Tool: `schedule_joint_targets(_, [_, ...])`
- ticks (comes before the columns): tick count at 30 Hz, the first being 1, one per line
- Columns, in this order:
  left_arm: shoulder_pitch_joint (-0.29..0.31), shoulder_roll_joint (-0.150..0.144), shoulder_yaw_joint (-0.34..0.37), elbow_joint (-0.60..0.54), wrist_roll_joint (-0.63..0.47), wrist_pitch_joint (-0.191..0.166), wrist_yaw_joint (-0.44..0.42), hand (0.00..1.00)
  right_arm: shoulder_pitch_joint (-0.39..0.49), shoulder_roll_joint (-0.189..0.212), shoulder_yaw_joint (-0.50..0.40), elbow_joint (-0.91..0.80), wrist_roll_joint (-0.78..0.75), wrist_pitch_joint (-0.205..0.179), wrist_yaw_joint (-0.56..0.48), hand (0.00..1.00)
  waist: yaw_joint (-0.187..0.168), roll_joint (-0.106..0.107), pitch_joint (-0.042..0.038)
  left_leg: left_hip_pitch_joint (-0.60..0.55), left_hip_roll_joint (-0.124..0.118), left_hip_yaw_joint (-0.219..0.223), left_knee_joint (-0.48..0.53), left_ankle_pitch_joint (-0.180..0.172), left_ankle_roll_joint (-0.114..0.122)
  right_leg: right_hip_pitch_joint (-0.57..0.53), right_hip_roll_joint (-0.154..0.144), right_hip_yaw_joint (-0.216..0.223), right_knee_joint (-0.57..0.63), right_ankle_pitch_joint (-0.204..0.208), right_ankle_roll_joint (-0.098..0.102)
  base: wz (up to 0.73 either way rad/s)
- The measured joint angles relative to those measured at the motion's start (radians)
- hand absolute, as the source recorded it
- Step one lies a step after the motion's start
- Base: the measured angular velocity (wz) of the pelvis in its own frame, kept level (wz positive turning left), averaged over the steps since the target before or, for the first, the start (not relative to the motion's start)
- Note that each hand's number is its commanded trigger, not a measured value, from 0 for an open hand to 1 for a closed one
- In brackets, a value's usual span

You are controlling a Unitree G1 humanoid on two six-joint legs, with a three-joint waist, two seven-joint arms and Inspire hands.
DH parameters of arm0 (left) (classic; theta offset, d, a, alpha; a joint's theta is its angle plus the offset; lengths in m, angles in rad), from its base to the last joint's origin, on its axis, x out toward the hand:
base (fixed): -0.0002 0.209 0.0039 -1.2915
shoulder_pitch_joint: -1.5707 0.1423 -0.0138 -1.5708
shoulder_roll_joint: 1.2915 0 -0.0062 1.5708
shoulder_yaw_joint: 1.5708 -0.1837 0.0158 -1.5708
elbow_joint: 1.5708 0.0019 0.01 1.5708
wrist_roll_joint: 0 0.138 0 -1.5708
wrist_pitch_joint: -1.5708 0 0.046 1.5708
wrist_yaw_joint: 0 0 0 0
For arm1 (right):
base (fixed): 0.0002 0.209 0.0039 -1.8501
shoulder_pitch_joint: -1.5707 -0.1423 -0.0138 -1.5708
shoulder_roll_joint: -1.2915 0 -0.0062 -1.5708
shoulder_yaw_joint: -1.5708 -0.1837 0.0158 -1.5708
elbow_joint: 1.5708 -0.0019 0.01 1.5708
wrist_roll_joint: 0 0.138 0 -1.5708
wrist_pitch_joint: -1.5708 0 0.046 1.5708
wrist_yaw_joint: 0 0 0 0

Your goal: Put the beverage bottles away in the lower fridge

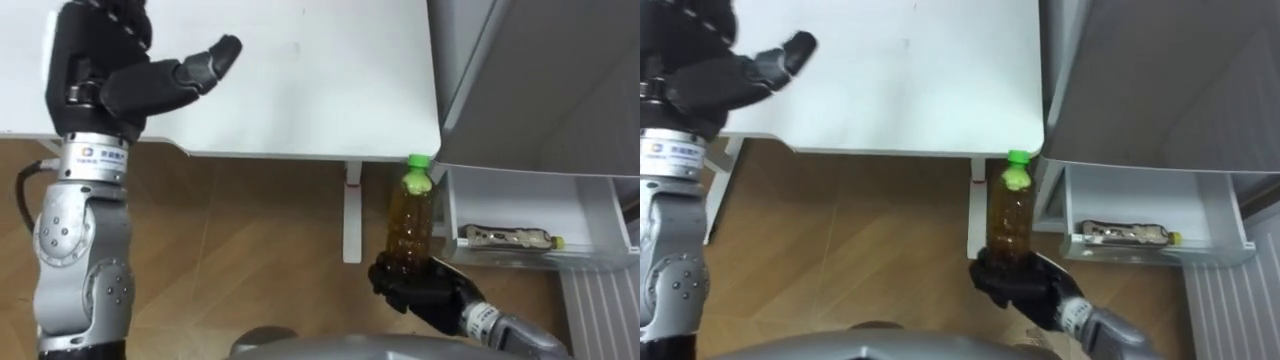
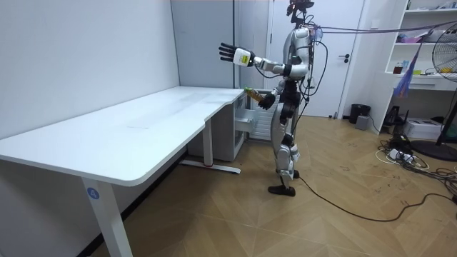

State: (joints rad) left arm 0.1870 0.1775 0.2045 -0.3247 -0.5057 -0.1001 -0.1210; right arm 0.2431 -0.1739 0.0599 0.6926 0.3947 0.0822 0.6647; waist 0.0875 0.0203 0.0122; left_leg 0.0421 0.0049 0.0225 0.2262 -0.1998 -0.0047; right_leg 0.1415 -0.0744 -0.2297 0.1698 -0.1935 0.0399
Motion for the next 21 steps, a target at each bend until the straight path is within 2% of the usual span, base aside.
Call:
schedule_joint_targets(6, [0.007, -0.001, 0.113, 0.018, -0.037, 0.000, 0.101, 0.00, 0.042, -0.005, -0.072, 0.013, 0.000, 0.001, -0.011, 1.00, 0.009, 0.006, 0.0019, 0.006, -0.001, 0.005, -0.013, 0.000, 0.000, 0.000, -0.003, -0.008, 0.000, -0.001, 0.002, -0.03])
schedule_joint_targets(11, [0.063, -0.005, 0.188, 0.110, -0.071, 0.001, 0.200, 0.00, 0.068, -0.007, -0.126, 0.047, 0.012, 0.008, -0.054, 1.00, 0.039, 0.013, -0.0059, 0.022, -0.001, 0.013, -0.024, 0.000, 0.000, 0.003, -0.002, 0.004, -0.002, -0.002, 0.003, -0.09])
schedule_joint_targets(13, [0.095, -0.008, 0.225, 0.170, -0.093, 0.007, 0.252, 0.00, 0.084, -0.007, -0.128, 0.047, 0.039, 0.020, -0.080, 1.00, 0.057, 0.011, -0.0092, 0.023, -0.001, 0.015, -0.022, 0.000, 0.000, 0.005, -0.002, 0.005, -0.002, -0.003, 0.002, -0.05])
schedule_joint_targets(15, [0.110, -0.008, 0.235, 0.232, -0.092, 0.008, 0.294, 0.00, 0.086, -0.008, -0.129, 0.047, 0.039, 0.026, -0.093, 1.00, 0.060, 0.008, -0.0096, 0.029, -0.001, 0.016, -0.023, 0.000, 0.000, 0.006, -0.002, 0.006, -0.002, -0.003, 0.002, 0.00])
schedule_joint_targets(18, [0.127, -0.008, 0.230, 0.380, -0.102, 0.015, 0.333, 0.00, 0.083, -0.003, -0.124, 0.047, 0.039, 0.029, -0.110, 1.00, 0.068, 0.006, -0.0096, 0.037, -0.002, 0.015, -0.024, 0.000, 0.000, 0.015, -0.004, -0.004, -0.004, -0.006, 0.003, 0.01])
schedule_joint_targets(21, [0.135, -0.009, 0.214, 0.513, -0.116, 0.016, 0.355, 0.00, 0.079, 0.003, -0.124, 0.045, 0.039, 0.030, -0.118, 1.00, 0.073, -0.002, -0.0139, 0.039, -0.004, 0.009, -0.022, -0.001, 0.000, 0.016, -0.006, -0.011, -0.003, -0.013, 0.001, 0.06])
